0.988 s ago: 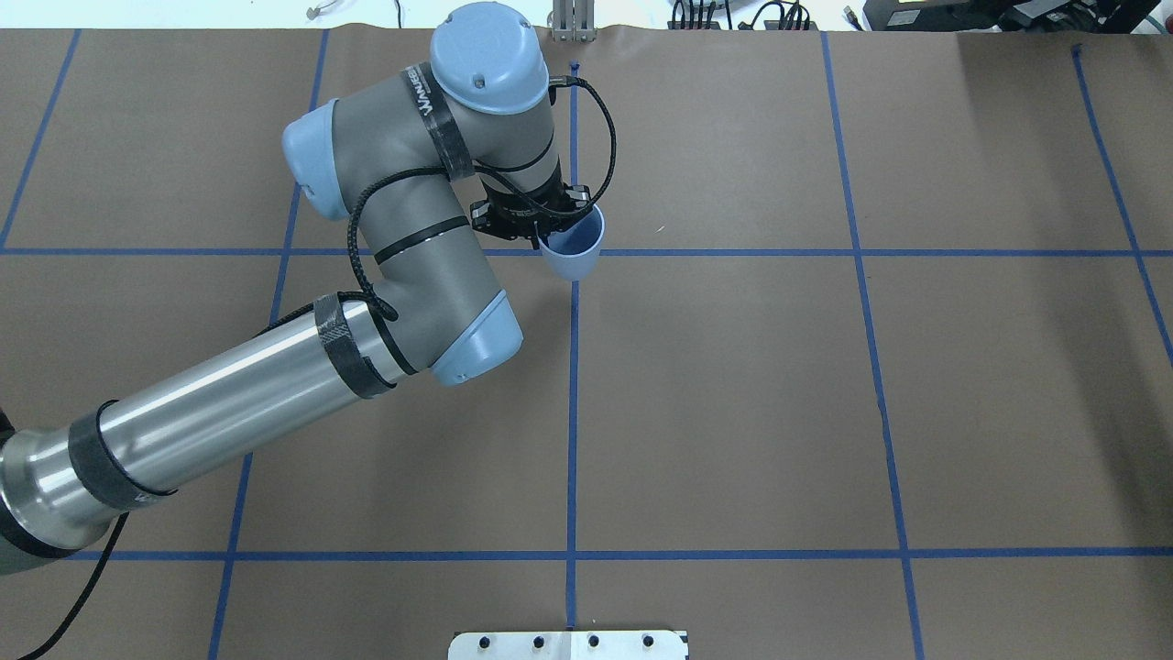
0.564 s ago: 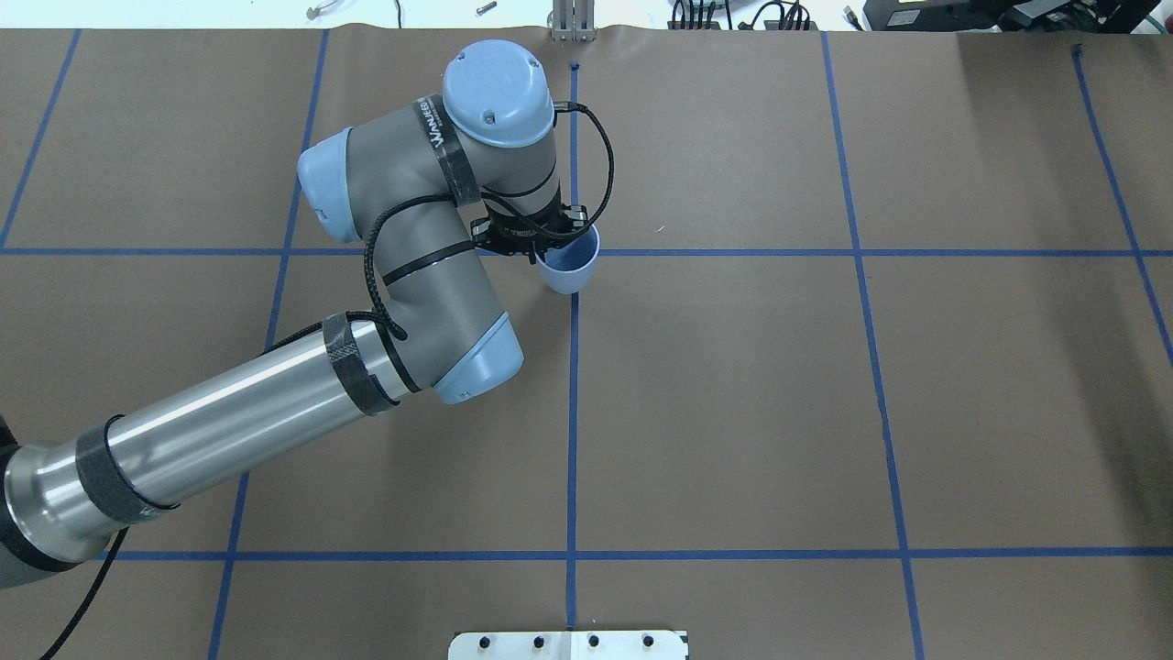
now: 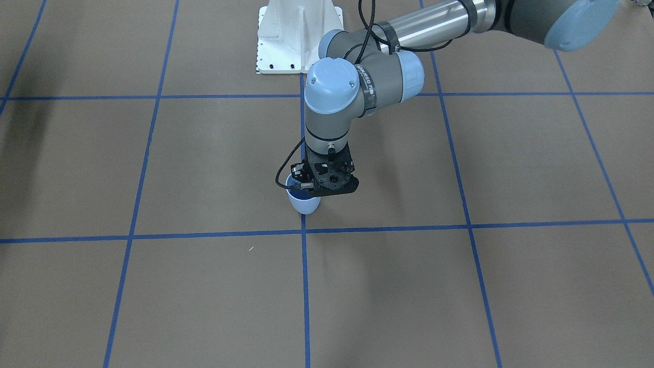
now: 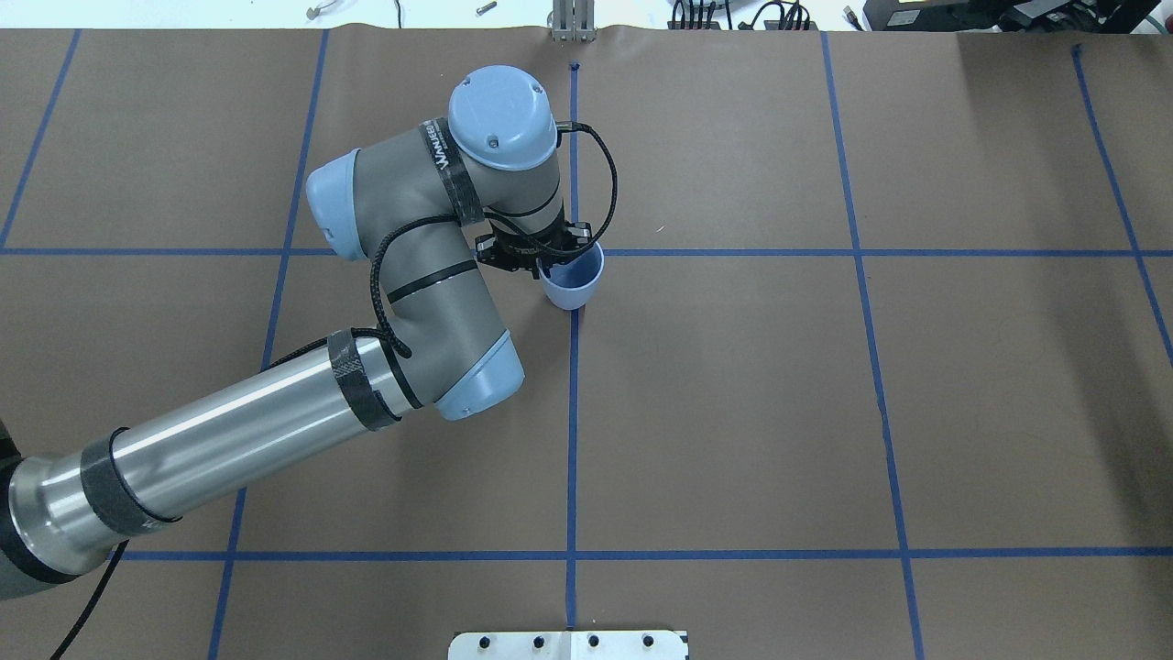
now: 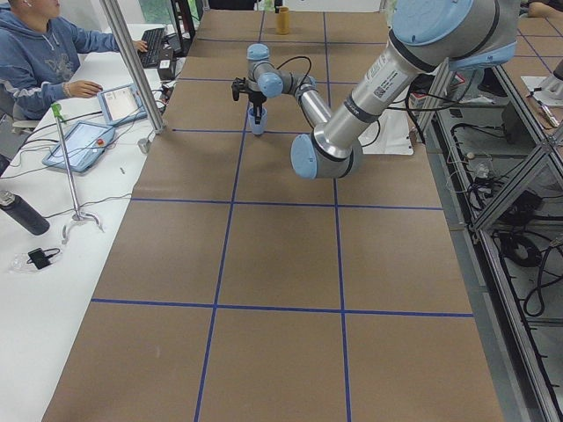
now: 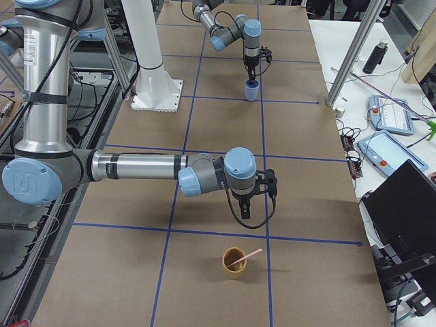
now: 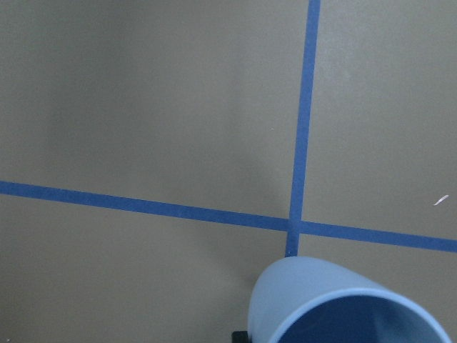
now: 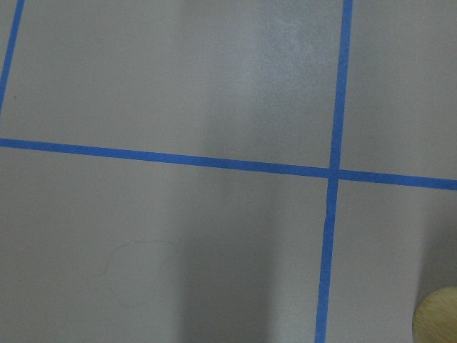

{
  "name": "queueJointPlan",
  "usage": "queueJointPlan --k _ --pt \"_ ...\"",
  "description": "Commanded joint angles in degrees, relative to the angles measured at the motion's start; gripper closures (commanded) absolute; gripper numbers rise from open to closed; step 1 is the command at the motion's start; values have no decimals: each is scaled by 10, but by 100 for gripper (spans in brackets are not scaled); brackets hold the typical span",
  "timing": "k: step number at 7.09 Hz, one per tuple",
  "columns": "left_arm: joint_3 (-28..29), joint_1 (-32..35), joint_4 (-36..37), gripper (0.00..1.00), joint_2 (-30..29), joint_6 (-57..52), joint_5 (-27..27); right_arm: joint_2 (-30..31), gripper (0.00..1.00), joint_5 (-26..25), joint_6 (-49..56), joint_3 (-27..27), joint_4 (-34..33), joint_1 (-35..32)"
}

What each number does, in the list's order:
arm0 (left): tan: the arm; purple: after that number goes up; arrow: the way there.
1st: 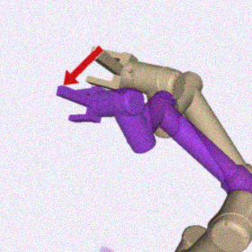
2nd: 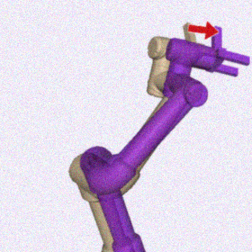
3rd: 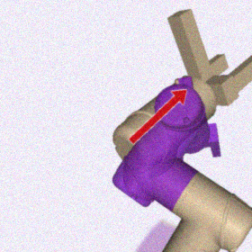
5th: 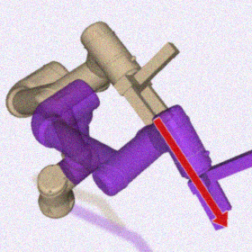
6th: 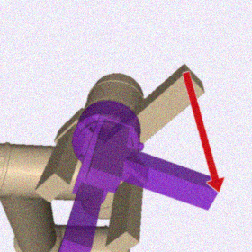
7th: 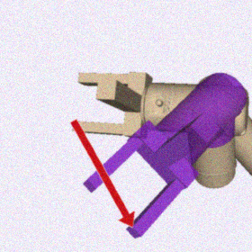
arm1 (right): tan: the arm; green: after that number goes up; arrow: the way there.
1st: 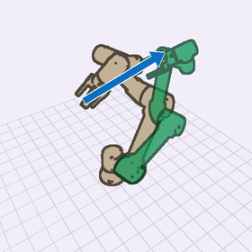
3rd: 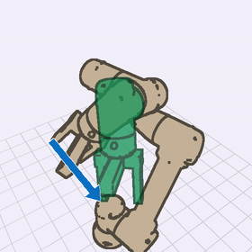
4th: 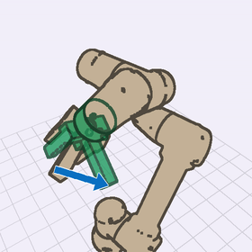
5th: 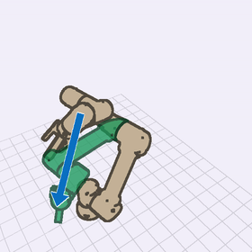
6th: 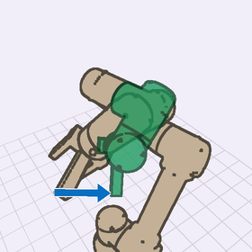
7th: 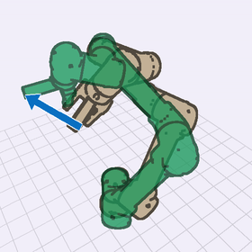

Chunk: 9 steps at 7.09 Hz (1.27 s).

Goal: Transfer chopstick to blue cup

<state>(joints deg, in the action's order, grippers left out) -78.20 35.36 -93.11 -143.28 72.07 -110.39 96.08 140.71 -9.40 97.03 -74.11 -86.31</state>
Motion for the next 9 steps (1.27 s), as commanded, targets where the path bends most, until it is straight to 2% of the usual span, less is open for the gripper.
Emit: queueJointPlan --k 1,2,3,4,5,6,7,8,9 --pt "2 -5 -7 65 -1 1 0 1 0 1 0 2 0 -1" --pt "2 -5 -14 3 0 6 0 5 0 1 0 8 0 -1" --pt "-12 -3 -15 1 -2 23 -1 5 0 1 -1 8 0 -1" --pt "-51 7 13 1 0 22 -2 5 0 0 -4 8 0 -1" --pt "-108 25 86 1 9 13 -3 5 0 0 -6 8 0 -1" --pt "-198 44 131 1 50 -28 -6 5 0 0 -9 8 0 -1" --pt "-273 53 145 1 115 -59 -6 6 0 -7 -8 4 0 -1" --pt "-318 79 142 1 166 -102 -15 7 3 -35 -7 -9 -4 -2" --pt "-333 122 140 1 212 -164 -47 4 11 -61 5 -33 -8 -12"
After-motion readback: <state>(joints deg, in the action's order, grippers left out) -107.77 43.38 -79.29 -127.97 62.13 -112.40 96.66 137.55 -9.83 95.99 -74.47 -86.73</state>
